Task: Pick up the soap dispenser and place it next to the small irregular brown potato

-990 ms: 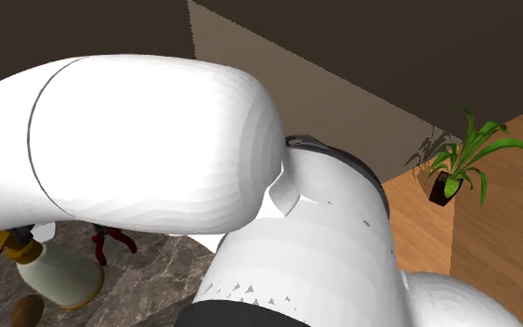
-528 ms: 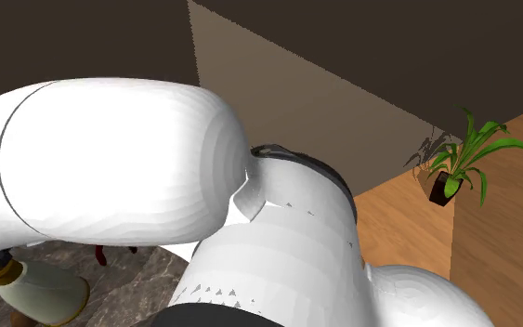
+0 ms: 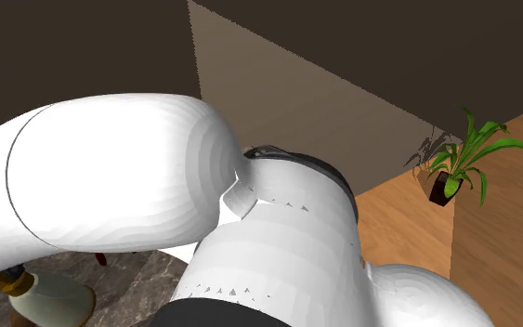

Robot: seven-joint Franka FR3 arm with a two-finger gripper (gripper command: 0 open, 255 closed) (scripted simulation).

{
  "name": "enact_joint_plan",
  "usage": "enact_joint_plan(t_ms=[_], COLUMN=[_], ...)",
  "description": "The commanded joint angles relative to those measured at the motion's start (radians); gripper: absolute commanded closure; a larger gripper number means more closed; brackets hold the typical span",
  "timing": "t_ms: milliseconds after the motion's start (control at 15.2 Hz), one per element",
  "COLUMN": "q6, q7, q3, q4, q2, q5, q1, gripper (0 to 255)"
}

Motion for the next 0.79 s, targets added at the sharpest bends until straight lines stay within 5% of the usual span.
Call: enact_joint_plan(t_ms=[0,726], q6=[0.027,0.135], q7=[0.005,0.022], q3=[-0.001,-0.010], q4=[-0.021,-0.109], q2=[0.005,0.029], q5=[-0.004,-0.024], q1=[0.000,0.000], gripper=[255,255])
